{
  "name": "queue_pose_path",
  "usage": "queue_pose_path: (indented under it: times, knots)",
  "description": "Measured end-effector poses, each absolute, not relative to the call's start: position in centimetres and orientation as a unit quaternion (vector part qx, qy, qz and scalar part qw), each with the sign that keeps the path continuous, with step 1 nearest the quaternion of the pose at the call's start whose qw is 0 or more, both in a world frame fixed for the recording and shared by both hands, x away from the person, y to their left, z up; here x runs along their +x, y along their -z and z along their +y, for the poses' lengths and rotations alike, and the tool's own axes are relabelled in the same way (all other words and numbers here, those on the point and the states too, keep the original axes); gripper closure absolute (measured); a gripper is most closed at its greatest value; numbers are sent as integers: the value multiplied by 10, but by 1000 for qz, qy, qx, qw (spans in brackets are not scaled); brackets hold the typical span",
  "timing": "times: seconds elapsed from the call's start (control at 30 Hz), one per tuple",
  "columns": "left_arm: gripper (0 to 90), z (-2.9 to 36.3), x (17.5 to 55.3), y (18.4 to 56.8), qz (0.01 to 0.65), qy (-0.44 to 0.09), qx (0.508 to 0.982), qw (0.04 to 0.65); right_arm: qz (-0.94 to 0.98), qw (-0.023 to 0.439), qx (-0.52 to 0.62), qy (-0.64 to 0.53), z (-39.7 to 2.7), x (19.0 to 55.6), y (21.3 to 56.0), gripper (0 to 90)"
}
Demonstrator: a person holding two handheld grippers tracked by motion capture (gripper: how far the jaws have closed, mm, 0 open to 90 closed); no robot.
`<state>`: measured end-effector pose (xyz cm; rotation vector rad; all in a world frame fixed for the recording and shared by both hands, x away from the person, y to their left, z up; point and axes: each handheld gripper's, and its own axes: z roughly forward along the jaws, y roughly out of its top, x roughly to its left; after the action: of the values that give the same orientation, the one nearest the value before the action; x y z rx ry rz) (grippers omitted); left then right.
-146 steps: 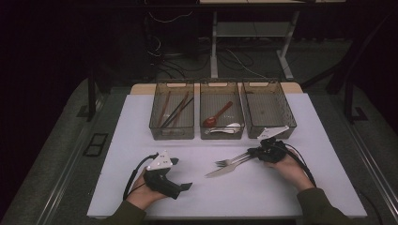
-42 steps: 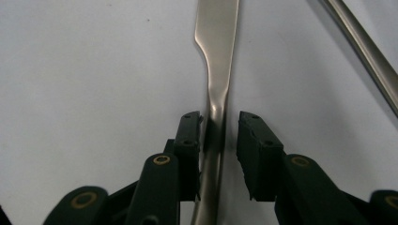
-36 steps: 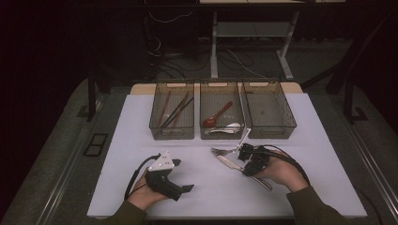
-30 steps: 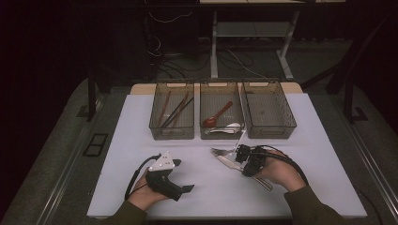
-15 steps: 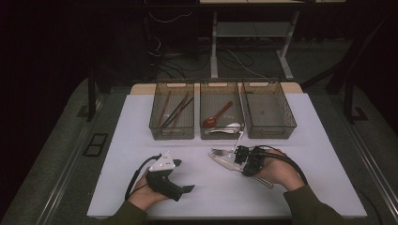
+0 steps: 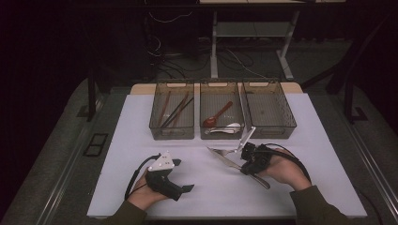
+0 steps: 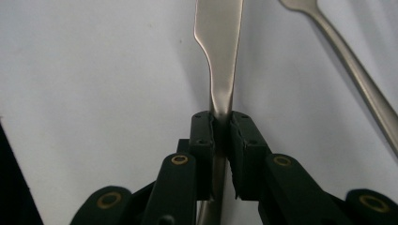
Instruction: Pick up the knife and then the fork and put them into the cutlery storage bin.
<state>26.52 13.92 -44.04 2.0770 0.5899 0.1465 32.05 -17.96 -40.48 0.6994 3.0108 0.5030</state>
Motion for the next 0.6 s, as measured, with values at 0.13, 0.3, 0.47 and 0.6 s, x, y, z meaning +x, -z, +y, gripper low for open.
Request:
queue_pose_path:
  times: [0.13,0.3,0.47,0.6]
  knots:
    - [0,140,265,440,238,-62,847,472,953,10,227,-203,-189,323,400,797]
    - [0,142,266,439,237,-62,843,479,934,28,248,-257,-202,324,393,798]
    - [0,143,268,441,244,-57,838,485,912,34,276,-301,-214,327,389,798]
    - [0,144,268,441,248,-57,836,486,897,37,289,-333,-224,330,387,798]
